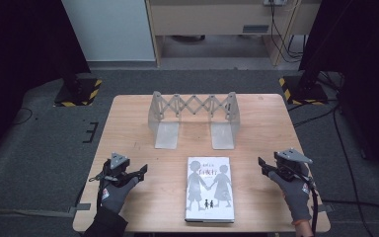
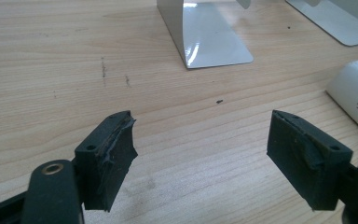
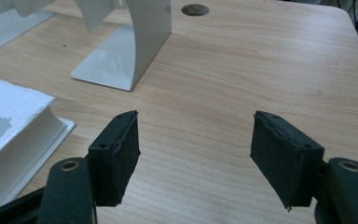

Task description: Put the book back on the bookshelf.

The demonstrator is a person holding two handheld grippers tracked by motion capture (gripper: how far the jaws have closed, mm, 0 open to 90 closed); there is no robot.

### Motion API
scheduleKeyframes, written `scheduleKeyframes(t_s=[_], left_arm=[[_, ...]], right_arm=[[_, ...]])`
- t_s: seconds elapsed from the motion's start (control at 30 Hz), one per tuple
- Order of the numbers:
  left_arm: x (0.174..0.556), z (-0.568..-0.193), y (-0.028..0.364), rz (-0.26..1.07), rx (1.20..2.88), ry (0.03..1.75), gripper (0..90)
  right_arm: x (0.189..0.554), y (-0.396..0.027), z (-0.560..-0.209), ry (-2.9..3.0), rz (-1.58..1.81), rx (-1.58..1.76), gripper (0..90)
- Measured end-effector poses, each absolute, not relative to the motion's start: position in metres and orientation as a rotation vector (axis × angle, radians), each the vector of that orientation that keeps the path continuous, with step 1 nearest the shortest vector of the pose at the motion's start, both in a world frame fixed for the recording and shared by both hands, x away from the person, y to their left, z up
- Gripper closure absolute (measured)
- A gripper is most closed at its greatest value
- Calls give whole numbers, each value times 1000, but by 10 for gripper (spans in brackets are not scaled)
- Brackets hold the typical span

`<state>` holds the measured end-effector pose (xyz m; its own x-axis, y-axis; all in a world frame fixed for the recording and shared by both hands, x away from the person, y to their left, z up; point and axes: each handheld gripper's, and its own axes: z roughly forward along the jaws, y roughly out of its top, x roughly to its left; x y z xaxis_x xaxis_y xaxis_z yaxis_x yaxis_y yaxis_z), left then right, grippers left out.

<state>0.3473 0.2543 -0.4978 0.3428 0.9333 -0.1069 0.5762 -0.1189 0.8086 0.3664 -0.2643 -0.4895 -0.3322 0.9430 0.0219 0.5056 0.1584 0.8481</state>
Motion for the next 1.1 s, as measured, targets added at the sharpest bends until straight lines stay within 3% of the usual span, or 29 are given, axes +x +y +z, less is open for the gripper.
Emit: scheduleKeyframes(t_s=[1.1], left_arm=[[334, -491, 201, 452, 1841, 1161, 248]], right_arm=[[355, -222, -469, 1998, 1266, 1296, 343]])
